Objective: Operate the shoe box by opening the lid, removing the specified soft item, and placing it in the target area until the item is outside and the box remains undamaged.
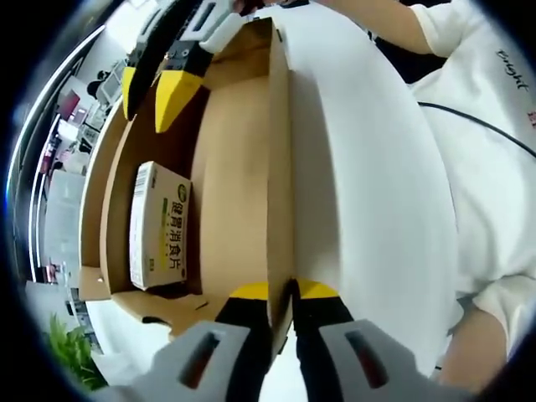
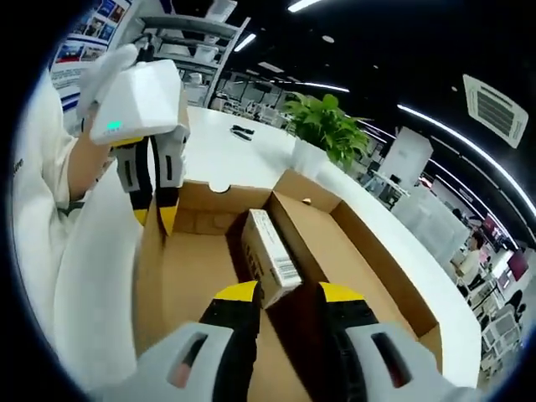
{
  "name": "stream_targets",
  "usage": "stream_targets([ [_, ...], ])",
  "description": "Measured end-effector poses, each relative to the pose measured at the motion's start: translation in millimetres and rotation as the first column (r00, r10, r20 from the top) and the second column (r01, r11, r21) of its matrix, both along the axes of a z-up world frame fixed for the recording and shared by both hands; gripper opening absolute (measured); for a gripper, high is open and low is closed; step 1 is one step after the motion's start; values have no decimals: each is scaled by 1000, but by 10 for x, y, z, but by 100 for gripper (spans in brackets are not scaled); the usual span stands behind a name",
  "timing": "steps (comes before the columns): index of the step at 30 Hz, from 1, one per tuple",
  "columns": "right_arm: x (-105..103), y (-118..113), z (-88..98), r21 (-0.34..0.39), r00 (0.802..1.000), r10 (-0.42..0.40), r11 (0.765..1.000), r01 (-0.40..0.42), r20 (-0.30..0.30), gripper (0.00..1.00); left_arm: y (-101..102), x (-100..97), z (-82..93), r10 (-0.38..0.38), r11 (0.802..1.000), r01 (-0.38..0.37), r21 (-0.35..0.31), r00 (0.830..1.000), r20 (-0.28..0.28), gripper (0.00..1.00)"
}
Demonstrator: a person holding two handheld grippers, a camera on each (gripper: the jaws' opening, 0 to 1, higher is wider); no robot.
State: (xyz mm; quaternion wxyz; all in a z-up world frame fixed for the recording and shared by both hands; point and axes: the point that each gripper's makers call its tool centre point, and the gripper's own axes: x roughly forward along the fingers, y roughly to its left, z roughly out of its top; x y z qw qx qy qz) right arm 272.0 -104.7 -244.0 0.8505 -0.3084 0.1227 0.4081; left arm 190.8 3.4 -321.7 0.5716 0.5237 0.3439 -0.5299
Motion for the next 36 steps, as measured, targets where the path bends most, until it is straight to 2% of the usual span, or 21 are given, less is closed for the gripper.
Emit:
stream_targets([
  [2,-22,80,-46,-22,999,32,999,-32,-3,26,0,-1,-1,3,1000,-3,3,1000,-2,7],
  [3,-3,90,-85,-62,999,36,997,-35,9,26,1,-2,-1,4,1000,-4,4,1000,-3,7],
  [5,65,111,-128,-89,999,32,996,-30,24,26,0,-1,-1,3,1000,-3,1,1000,-3,7],
  [10,124,206,-210,-117,999,52,992,-53,-10,26,-2,3,0,-3,1000,3,-2,1000,1,7],
  [16,162,271,-300,-157,998,62,985,-64,-19,26,2,8,0,-4,1000,4,-2,1000,0,7],
  [21,184,271,-311,-146,997,71,986,-76,-33,26,6,10,1,-3,1000,3,-3,1000,2,7],
  [24,226,250,-365,-167,997,66,983,-72,-46,26,7,11,2,-2,1000,2,-3,1000,3,7],
  [26,252,200,-431,-211,997,57,975,-67,-51,26,8,10,2,-3,1000,3,-3,1000,2,7],
  [27,265,202,-419,-215,997,64,974,-71,-39,26,9,11,2,-2,1000,2,-2,1000,2,7],
  [33,316,227,-395,-152,993,74,984,-88,-95,24,5,16,4,0,1000,0,-8,1000,4,7],
  [36,330,234,-401,-159,994,69,984,-82,-85,21,3,19,7,-2,1000,2,-13,1000,11,8],
])
